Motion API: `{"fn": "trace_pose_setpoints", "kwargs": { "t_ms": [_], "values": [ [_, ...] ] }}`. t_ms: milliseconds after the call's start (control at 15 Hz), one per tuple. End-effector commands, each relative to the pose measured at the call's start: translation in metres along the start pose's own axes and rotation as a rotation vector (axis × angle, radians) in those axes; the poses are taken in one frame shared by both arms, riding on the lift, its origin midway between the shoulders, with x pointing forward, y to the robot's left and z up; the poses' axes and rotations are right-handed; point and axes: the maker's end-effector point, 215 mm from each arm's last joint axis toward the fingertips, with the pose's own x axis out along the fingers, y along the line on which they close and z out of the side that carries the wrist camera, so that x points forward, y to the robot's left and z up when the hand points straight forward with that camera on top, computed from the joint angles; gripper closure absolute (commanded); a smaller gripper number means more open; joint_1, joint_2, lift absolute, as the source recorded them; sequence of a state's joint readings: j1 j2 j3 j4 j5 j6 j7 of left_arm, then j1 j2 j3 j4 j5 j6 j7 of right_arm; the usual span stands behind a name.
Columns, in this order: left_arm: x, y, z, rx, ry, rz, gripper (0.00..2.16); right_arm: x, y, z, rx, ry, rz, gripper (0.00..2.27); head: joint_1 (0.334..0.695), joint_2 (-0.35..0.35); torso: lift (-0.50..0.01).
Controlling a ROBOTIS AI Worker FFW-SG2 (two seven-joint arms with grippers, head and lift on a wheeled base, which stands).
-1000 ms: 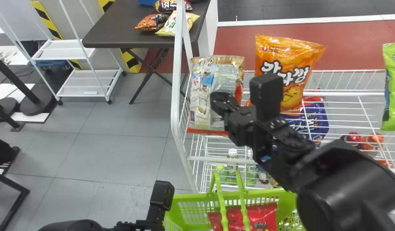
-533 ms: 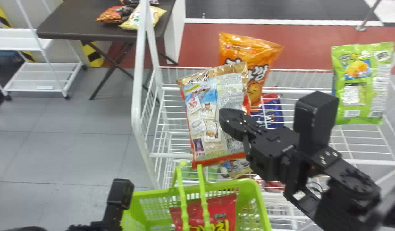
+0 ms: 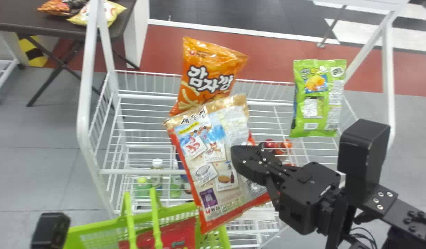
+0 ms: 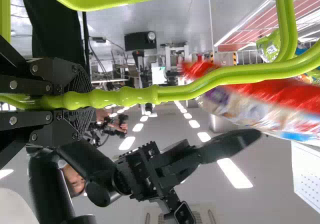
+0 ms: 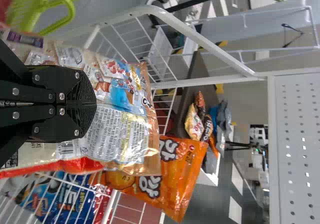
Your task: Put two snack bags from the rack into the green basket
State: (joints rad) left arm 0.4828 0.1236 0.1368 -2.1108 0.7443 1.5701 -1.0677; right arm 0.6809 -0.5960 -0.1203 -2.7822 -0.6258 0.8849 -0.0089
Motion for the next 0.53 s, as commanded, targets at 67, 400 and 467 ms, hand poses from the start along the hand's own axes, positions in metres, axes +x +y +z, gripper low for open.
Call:
{"fn": "trace_pose_setpoints", "kwargs": {
  "t_ms": [67, 400, 467],
  "values": [
    [-0.001, -0.002, 0.002, 0.009, -0.005, 0.003, 1.07, -0.021, 0.02, -0.044, 0.044, 0.136, 0.053, 2.16, 0.695, -0.279, -0.003],
    [0.001, -0.008, 0.001, 0.028, -0.002, 0.003, 1.07, -0.03, 0.081, -0.087, 0.112, 0.264, 0.185, 2.16, 0.695, -0.301, -0.003],
    [0.001, -0.009, 0.0, 0.031, -0.001, 0.003, 1.07, -0.031, 0.092, -0.093, 0.117, 0.279, 0.208, 2.16, 0.695, -0.293, -0.003]
  ]
}}
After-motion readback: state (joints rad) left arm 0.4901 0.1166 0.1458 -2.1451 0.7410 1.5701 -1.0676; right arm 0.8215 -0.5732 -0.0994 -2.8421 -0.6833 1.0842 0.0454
